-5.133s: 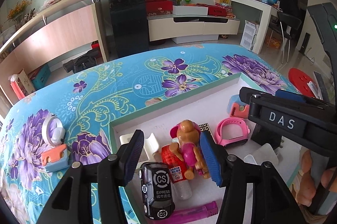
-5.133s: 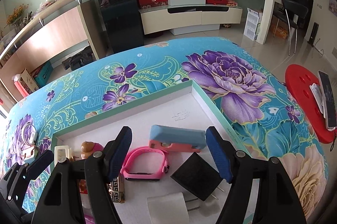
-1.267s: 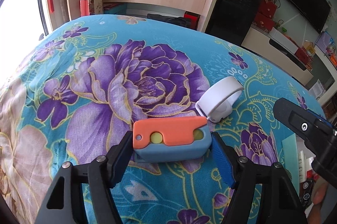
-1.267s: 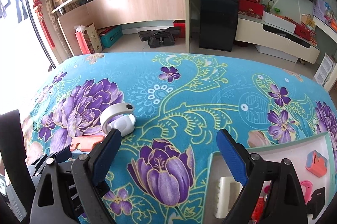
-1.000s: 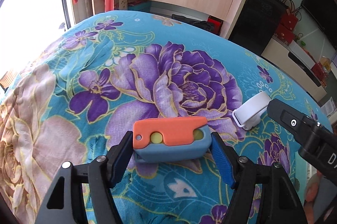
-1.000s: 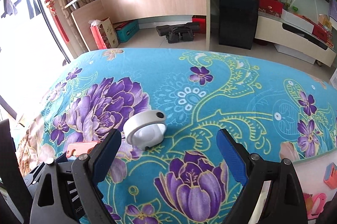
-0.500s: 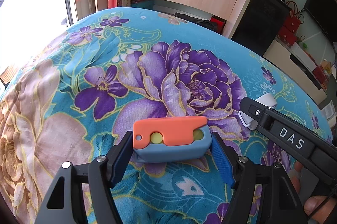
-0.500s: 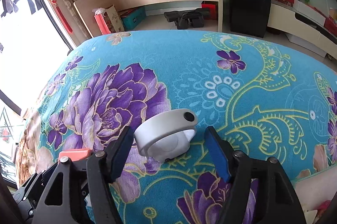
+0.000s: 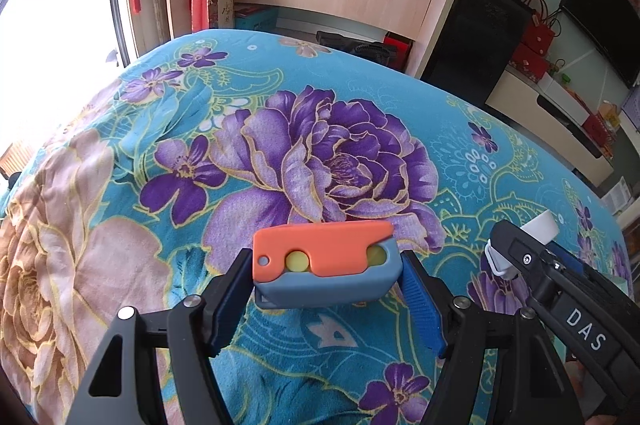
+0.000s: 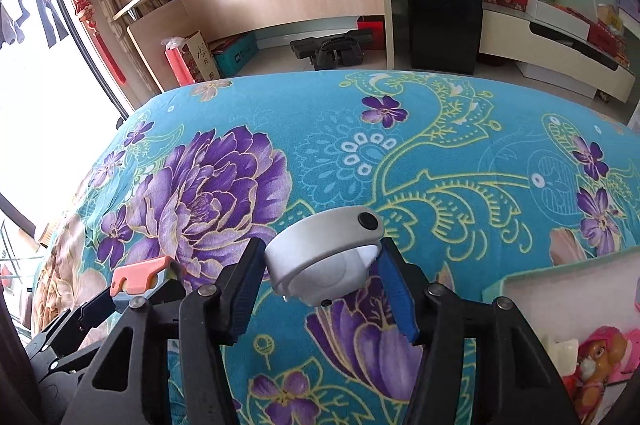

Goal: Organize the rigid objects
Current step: 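Carry the white ring toy and orange-and-blue block over the tray with both grippers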

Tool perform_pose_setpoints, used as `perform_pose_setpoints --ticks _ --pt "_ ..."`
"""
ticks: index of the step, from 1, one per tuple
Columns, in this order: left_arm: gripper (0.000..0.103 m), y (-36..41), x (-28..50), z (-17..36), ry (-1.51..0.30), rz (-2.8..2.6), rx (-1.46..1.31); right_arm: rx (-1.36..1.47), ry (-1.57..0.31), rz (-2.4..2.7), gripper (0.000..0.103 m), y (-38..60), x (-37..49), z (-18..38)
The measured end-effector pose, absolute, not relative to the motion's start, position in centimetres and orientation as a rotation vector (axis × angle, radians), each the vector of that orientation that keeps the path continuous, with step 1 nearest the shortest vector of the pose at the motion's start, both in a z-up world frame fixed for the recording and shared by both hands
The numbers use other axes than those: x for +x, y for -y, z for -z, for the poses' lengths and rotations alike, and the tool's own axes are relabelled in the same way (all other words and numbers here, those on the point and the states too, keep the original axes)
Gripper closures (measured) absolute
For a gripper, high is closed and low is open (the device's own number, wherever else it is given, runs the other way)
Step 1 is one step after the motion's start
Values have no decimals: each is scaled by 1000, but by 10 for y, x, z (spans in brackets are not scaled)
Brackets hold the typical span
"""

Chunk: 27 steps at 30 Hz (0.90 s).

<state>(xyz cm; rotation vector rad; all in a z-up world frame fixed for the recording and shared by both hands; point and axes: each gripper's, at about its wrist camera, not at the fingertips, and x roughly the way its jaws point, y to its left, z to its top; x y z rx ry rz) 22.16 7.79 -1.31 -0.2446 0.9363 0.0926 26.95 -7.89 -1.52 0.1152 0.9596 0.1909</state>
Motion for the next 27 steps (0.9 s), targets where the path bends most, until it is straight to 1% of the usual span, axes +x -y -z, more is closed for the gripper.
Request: perform_pose_setpoints --ticks 16,27 --pt "29 -12 188 -22 -862 30 -77 187 -863 -24 44 161 179 -29" --pt "29 59 149 -45 -797 236 33 196 -877 151 44 231 116 -27"
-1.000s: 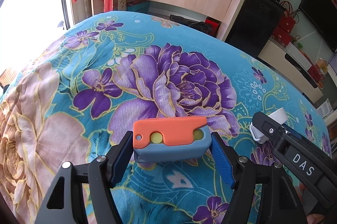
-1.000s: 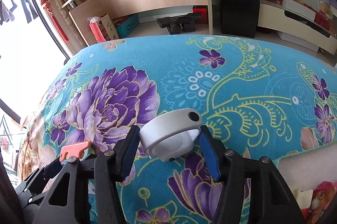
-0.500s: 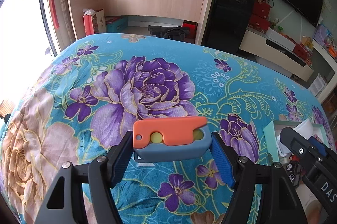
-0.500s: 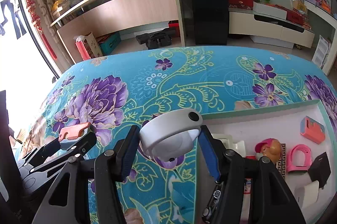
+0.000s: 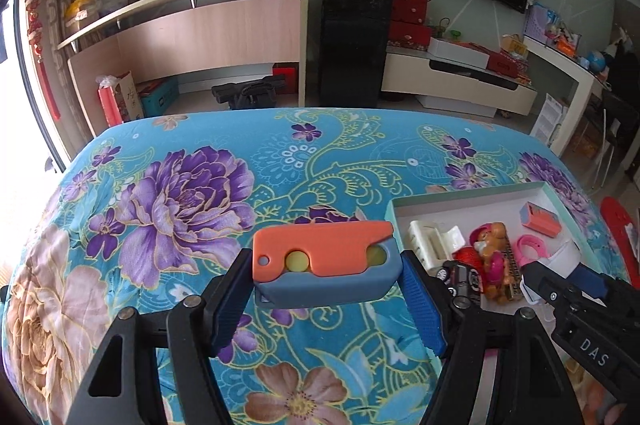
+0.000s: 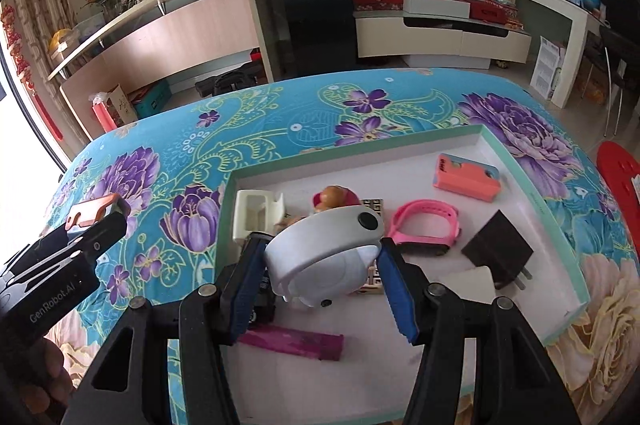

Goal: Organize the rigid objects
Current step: 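Carry the white ring toy and orange-and-blue block over the tray with both grippers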

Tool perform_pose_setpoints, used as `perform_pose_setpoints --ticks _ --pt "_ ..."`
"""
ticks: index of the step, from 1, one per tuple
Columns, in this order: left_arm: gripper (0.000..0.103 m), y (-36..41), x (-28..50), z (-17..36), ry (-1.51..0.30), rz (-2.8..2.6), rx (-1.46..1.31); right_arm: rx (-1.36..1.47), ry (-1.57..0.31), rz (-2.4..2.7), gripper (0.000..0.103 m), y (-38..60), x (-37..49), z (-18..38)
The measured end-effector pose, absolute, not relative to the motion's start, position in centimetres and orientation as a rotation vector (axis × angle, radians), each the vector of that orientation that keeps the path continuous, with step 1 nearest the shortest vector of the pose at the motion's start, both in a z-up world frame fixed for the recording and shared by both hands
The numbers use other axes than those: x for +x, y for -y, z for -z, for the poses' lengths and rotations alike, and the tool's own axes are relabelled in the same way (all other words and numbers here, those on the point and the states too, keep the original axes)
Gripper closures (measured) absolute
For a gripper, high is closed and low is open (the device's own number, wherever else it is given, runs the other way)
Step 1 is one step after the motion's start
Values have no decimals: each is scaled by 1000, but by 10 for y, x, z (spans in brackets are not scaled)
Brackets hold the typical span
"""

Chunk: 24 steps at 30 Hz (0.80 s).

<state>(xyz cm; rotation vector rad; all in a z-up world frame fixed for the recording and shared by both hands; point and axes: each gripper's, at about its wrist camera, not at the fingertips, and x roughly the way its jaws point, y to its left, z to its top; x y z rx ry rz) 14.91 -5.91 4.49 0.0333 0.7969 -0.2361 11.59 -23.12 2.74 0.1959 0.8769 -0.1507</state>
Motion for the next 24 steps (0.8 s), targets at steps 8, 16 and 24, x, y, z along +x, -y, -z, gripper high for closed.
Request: perform_pose_setpoints --ticks 8,16,24 --pt "29 126 128 -46 -788 394 151 240 -854 250 44 278 98 -28" --pt "29 166 115 -36 -801 455 247 277 -846 278 44 296 96 -25" --pt "28 184 113 -24 -823 460 296 279 -865 275 44 302 97 -18"
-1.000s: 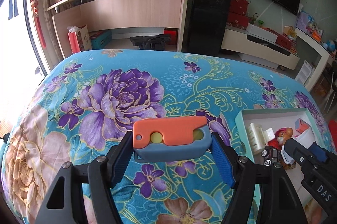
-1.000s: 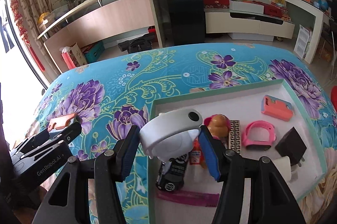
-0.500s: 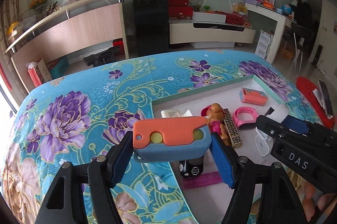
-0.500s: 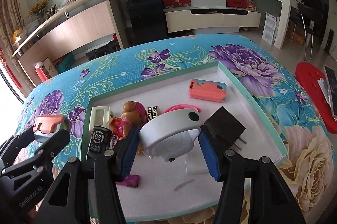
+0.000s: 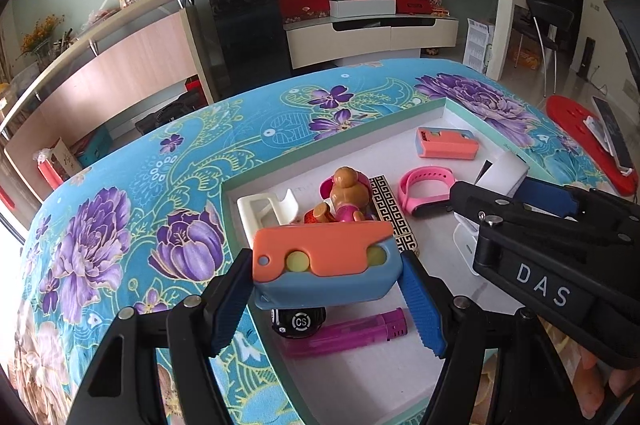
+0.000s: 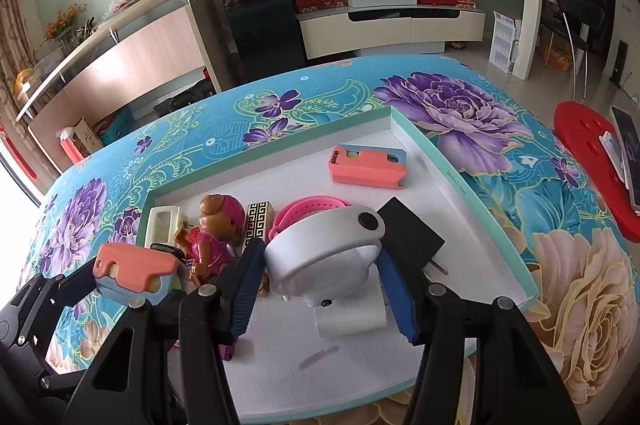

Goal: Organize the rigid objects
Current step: 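Carry the white ring toy and orange-and-blue block over the tray with both grippers, then open the right gripper to drop the white ring while the left gripper releases the block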

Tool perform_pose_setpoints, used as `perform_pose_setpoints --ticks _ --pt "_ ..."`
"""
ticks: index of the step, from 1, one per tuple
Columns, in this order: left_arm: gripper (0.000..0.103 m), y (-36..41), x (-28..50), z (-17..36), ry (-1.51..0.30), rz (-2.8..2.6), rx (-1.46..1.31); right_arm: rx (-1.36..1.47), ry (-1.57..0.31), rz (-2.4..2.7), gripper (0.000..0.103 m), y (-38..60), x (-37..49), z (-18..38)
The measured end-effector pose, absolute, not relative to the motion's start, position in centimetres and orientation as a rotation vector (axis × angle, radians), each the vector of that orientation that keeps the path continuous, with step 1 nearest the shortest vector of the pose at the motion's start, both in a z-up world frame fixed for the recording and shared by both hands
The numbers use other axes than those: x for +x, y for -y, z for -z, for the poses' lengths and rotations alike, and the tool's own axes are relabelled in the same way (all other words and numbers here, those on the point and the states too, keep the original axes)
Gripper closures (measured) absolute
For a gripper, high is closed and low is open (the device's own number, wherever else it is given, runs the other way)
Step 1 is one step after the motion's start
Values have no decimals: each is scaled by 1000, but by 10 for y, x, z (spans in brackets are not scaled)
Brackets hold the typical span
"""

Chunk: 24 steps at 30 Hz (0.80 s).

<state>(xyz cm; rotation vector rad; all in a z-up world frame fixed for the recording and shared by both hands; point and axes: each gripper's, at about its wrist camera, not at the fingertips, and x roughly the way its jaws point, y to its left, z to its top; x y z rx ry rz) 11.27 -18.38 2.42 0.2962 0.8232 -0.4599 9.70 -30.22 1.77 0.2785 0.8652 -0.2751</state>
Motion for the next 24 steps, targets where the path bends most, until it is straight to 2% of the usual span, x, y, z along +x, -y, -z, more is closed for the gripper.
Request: perform_pose_setpoints --ticks 24 --pt "28 192 116 -10 -874 437 352 229 -915 224 43 290 104 -6"
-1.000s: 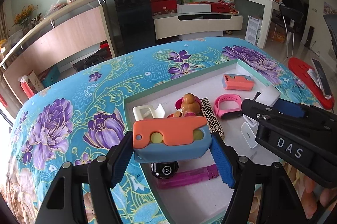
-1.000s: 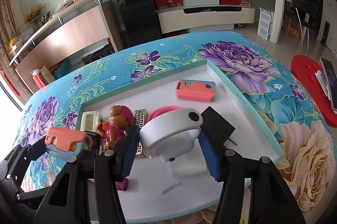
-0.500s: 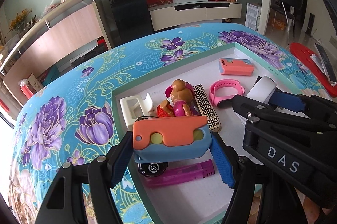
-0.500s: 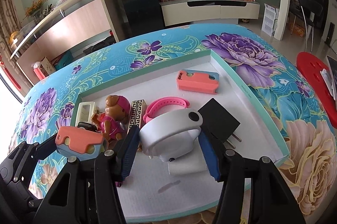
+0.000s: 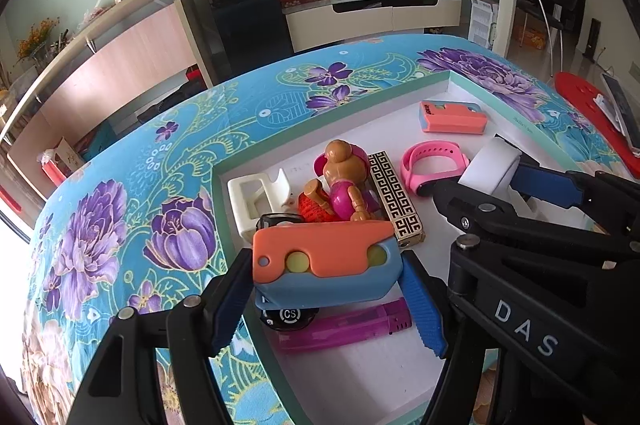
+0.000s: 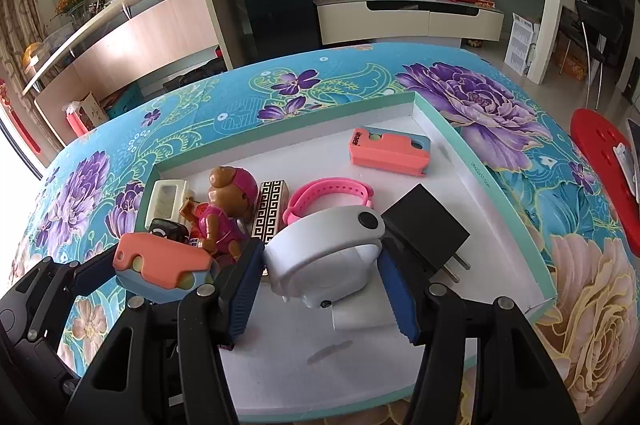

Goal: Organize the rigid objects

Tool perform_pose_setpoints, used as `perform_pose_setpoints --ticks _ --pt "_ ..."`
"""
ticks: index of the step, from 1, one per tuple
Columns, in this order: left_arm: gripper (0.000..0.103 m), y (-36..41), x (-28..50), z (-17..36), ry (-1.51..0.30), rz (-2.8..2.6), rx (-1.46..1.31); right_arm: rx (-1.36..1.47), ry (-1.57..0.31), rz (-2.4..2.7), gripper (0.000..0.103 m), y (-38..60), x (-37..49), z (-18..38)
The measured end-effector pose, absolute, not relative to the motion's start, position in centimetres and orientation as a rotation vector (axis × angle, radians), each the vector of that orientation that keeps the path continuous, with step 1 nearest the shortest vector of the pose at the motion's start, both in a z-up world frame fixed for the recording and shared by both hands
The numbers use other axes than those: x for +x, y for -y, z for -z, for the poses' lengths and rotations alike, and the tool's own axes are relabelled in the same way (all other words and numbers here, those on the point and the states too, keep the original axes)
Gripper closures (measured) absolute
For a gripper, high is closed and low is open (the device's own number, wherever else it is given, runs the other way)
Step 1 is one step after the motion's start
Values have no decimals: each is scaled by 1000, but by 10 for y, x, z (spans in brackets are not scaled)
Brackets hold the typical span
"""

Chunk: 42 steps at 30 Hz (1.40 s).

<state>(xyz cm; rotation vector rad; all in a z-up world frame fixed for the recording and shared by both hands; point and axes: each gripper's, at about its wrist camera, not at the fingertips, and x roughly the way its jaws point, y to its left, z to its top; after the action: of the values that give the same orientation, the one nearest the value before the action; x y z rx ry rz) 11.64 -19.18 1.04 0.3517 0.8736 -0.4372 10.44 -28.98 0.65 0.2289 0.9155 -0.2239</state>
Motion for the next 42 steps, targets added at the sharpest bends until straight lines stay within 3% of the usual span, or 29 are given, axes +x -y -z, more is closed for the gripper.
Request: perform_pose_setpoints --ticks 3,5,13,16,27,29,30,31,32,42 --pt "28 191 116 -12 -876 434 352 217 -910 225 42 288 104 -9" --pt "28 190 114 -13 -875 433 353 209 -911 224 35 286 104 -10" --pt "22 175 101 -18 -870 417 327 189 -900 220 33 281 101 -17" --pt "22 161 96 -22 -865 398 295 193 -898 217 23 280 99 -19" --pt "18 88 83 -23 -887 240 177 192 -889 195 22 266 77 -26" --pt "12 77 81 -24 -886 211 160 204 -896 188 20 264 71 -23" --pt "5 71 79 -24 -881 195 154 213 -900 184 16 263 68 -22" --pt "1 66 77 -24 -877 179 148 220 -905 181 8 262 65 -20" --pt "0 62 74 -24 -872 169 143 225 -904 180 6 261 62 -20" --pt "0 32 49 -28 -853 112 115 188 -923 175 5 238 32 -28"
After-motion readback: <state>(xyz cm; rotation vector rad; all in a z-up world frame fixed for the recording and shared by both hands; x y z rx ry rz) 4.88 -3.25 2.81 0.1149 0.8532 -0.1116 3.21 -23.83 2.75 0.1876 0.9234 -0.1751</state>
